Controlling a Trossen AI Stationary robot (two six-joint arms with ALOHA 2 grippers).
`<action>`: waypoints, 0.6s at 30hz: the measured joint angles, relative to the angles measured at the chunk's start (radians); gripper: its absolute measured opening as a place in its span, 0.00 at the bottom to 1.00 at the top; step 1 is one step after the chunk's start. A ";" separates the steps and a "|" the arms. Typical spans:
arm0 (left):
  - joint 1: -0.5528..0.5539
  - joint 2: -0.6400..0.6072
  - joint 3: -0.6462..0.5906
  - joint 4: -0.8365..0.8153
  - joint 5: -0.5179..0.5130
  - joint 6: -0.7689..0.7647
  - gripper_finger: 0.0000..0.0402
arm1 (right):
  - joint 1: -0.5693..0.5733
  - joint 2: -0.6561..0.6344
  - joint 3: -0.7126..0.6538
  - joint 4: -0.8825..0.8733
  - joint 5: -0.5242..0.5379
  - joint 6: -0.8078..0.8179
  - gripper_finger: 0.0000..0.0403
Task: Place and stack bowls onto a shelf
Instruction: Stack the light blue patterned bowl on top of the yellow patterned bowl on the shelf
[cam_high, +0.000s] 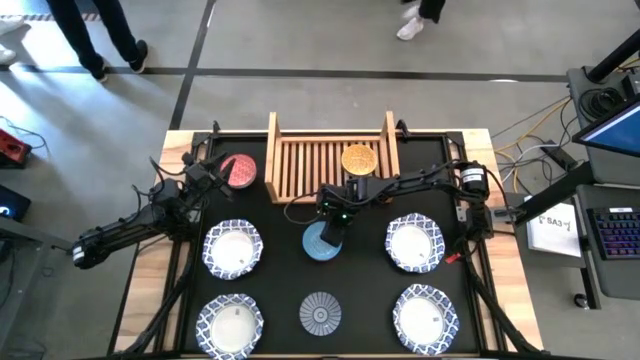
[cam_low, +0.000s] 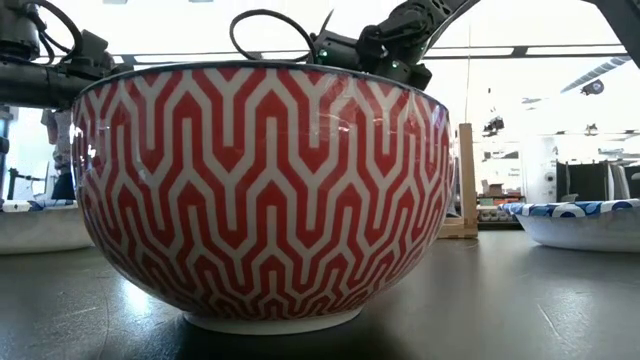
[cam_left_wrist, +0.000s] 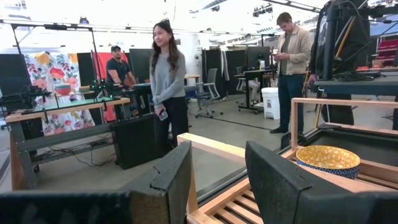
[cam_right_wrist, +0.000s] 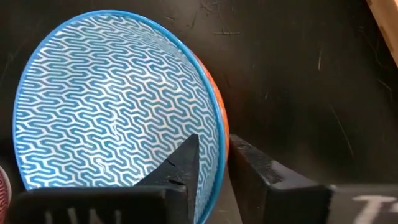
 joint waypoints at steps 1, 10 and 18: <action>0.000 0.000 0.000 0.000 0.000 0.000 0.33 | 0.000 0.000 0.000 0.004 0.000 0.000 0.15; 0.000 0.000 0.000 0.000 0.000 0.000 0.33 | -0.002 0.000 0.000 0.008 0.001 -0.028 0.04; 0.000 0.000 0.000 0.000 0.000 0.000 0.33 | -0.009 -0.002 0.032 -0.031 -0.037 -0.025 0.03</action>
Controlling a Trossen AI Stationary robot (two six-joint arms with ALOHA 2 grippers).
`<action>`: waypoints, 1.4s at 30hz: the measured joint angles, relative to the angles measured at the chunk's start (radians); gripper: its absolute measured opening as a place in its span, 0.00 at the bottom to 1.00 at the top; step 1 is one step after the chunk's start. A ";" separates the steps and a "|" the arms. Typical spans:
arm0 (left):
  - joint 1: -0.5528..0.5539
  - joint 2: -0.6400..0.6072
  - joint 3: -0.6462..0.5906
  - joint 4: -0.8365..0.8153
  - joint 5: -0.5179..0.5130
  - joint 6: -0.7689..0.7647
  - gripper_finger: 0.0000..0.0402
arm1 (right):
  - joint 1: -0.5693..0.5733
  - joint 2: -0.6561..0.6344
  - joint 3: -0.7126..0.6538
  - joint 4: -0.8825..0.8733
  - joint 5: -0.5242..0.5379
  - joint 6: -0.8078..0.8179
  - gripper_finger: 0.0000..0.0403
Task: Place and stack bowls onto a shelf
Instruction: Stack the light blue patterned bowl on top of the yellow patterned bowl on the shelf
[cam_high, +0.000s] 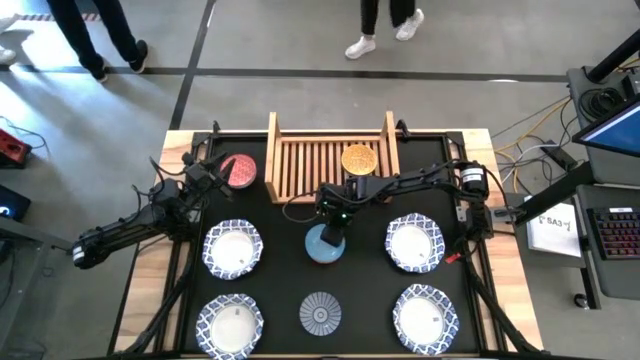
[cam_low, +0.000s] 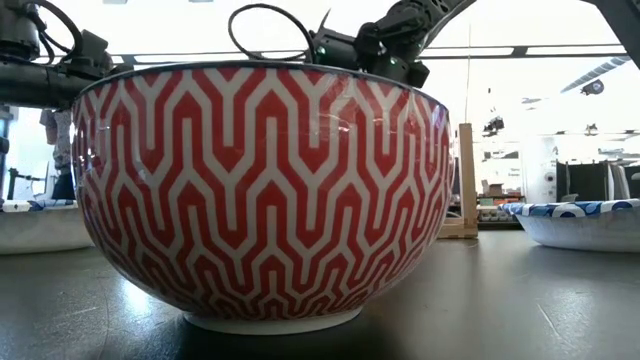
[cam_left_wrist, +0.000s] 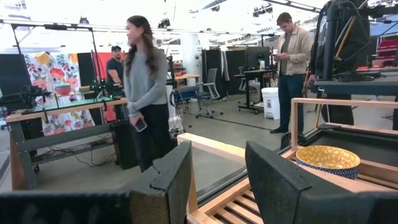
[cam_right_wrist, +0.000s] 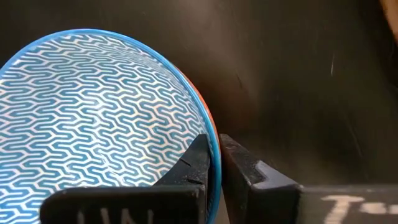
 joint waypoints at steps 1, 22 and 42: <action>0.000 0.000 0.000 0.000 0.000 0.000 0.33 | -0.005 -0.002 0.017 -0.017 -0.001 -0.008 0.03; 0.000 0.000 0.000 0.000 0.000 0.000 0.33 | -0.347 -0.006 0.439 -0.634 0.165 -0.246 0.03; 0.000 0.000 0.000 0.000 0.000 0.000 0.33 | -0.567 0.020 0.419 -0.611 0.292 -0.245 0.03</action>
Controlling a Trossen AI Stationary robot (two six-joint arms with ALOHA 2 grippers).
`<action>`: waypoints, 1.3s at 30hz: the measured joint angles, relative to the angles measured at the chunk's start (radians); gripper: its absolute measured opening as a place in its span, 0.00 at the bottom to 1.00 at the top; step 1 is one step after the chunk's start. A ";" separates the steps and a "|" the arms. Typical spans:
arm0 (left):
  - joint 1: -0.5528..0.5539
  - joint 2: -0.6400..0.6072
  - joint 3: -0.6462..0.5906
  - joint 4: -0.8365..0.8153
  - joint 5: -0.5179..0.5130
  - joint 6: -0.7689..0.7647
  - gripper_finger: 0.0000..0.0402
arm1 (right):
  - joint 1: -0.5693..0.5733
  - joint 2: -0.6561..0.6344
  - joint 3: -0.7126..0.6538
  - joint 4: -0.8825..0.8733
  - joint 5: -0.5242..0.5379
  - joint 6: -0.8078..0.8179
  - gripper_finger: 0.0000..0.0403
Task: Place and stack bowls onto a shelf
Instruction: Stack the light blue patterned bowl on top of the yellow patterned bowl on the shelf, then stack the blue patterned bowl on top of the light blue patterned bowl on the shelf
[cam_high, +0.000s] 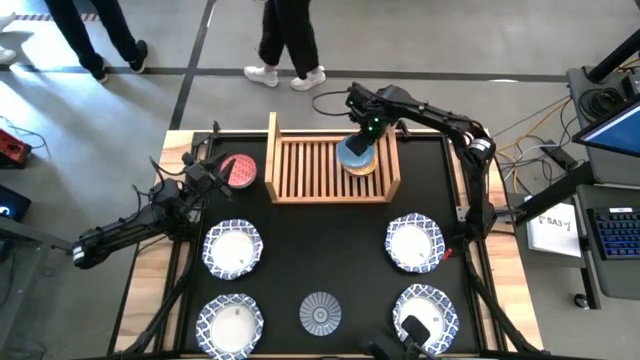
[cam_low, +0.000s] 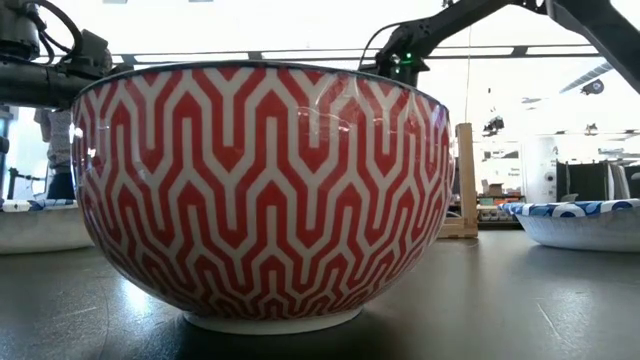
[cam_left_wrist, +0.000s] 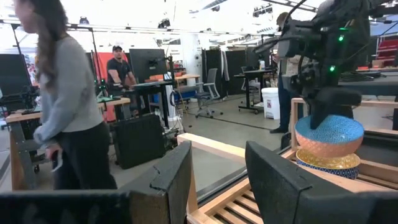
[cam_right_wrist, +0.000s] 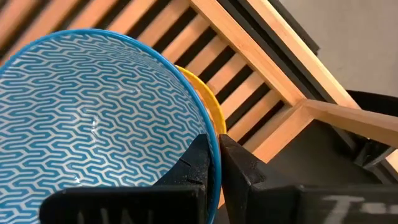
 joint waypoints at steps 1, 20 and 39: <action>0.000 0.000 0.000 0.000 0.000 0.000 0.33 | 0.001 0.006 0.000 0.000 0.011 0.000 0.03; 0.000 0.000 0.000 0.000 0.000 0.000 0.33 | 0.001 0.040 -0.001 -0.008 0.082 0.018 0.14; 0.000 0.000 0.000 0.000 0.000 0.000 0.33 | 0.028 0.014 0.067 -0.053 0.084 0.018 0.27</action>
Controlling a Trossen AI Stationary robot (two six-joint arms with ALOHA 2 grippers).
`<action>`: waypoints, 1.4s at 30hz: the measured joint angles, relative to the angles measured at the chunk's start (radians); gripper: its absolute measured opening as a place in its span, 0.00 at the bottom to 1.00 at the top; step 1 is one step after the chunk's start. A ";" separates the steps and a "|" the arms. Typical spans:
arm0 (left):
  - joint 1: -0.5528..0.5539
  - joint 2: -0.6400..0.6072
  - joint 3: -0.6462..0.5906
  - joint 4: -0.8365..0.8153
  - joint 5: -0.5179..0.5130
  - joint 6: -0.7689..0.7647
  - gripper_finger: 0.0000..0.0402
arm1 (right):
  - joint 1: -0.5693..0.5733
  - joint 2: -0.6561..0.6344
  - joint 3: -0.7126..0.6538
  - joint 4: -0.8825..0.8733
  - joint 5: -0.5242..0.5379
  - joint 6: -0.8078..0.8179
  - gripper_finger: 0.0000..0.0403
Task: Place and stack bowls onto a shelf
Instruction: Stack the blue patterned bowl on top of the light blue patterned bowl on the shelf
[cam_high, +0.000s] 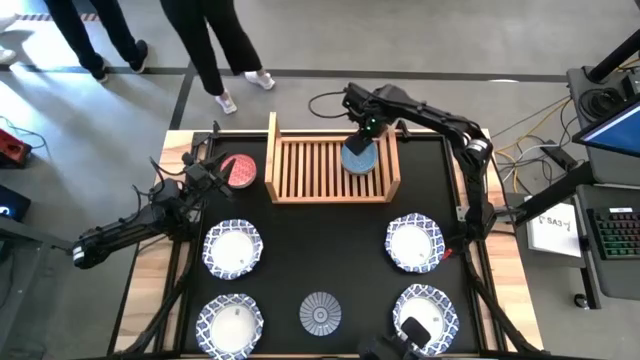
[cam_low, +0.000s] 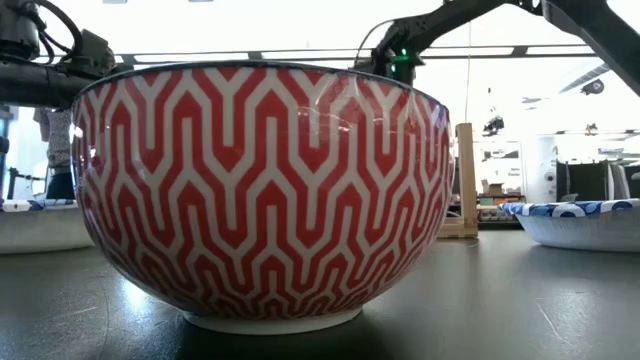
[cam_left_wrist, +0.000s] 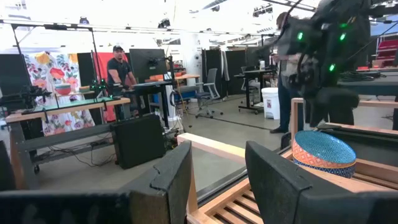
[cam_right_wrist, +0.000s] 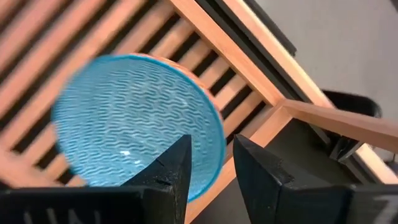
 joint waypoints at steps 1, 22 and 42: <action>0.000 0.000 0.000 0.000 0.000 0.000 0.33 | 0.009 -0.002 0.023 -0.014 -0.001 0.000 0.27; 0.000 0.000 0.000 0.000 0.000 0.000 0.33 | 0.576 -0.003 0.015 -0.028 -0.089 0.117 0.28; 0.000 0.000 0.000 0.000 0.000 0.000 0.33 | 0.845 -0.003 -0.162 0.188 -0.196 0.496 0.41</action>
